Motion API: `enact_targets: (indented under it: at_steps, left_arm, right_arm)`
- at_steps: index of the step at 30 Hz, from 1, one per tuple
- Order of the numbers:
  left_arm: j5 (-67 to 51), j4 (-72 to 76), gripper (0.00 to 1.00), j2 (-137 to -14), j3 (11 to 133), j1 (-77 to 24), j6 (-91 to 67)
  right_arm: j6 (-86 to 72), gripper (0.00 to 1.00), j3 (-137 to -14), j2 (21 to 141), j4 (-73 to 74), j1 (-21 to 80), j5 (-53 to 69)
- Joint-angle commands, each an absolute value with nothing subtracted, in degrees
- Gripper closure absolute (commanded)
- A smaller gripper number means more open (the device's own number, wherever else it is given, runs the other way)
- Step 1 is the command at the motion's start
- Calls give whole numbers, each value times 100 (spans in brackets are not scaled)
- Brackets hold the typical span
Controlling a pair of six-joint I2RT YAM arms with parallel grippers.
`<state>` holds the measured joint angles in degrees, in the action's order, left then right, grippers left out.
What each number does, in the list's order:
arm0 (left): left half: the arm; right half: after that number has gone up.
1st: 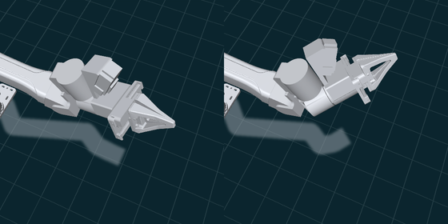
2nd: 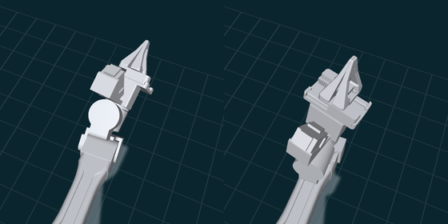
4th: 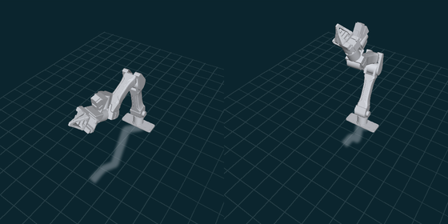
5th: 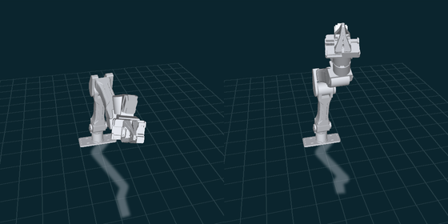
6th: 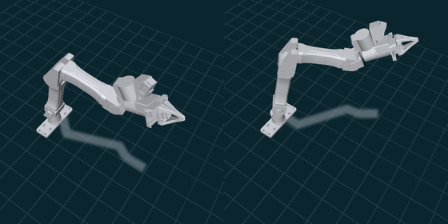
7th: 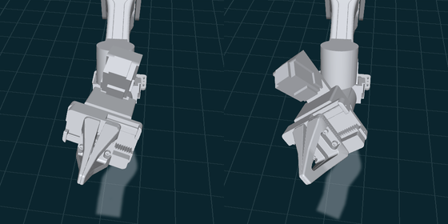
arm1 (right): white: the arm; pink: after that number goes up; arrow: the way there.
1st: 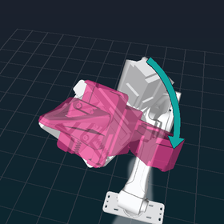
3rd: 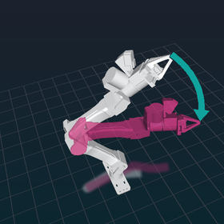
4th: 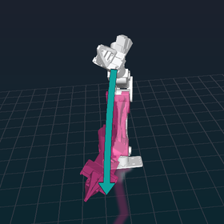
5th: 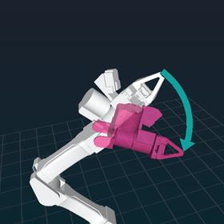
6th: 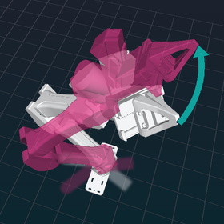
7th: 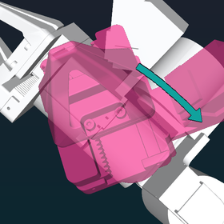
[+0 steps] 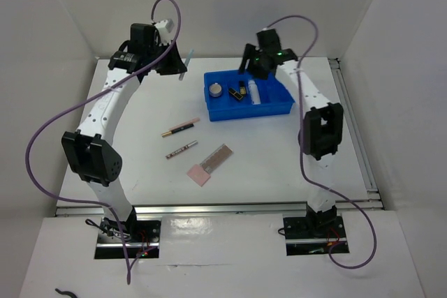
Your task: Organize the makeup
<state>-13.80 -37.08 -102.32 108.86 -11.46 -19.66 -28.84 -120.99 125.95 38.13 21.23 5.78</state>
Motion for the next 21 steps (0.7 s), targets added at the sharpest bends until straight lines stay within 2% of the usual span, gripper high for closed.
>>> enact_targets:
  at_steps: [1, 5, 12, 15, 17, 20, 21]
  left_arm:
    - [-2125, -3323, 100, -10133, 11005, -1283, -2214]
    - [-2478, -2945, 100, -10484, 10951, -1590, -2522]
    - [-3137, -2198, 100, -11214, 11214, -2073, -3128]
    - [-3348, -2145, 100, -11653, 11583, -2224, -3321]
    - [-3401, -2092, 100, -11908, 11821, -2276, -3392]
    - [-3454, -2021, 100, -12076, 11944, -2329, -3550]
    - [-3454, -1961, 100, -12146, 11997, -2329, -3603]
  right_arm:
    - [-2628, 30, -11777, 11725, 3937, 1382, -596]
    - [-2628, 29, -11479, 11672, 4043, 643, -650]
    - [-2628, 31, -11092, 12031, 3560, -464, 394]
    - [-2576, 32, -11030, 12295, 3393, -641, 851]
    - [-2523, 37, -11030, 12419, 3322, -642, 1089]
    - [-2522, 51, -10601, 12428, 3077, -572, 1300]
    - [-2592, 61, -10443, 12376, 2998, -571, 1301]
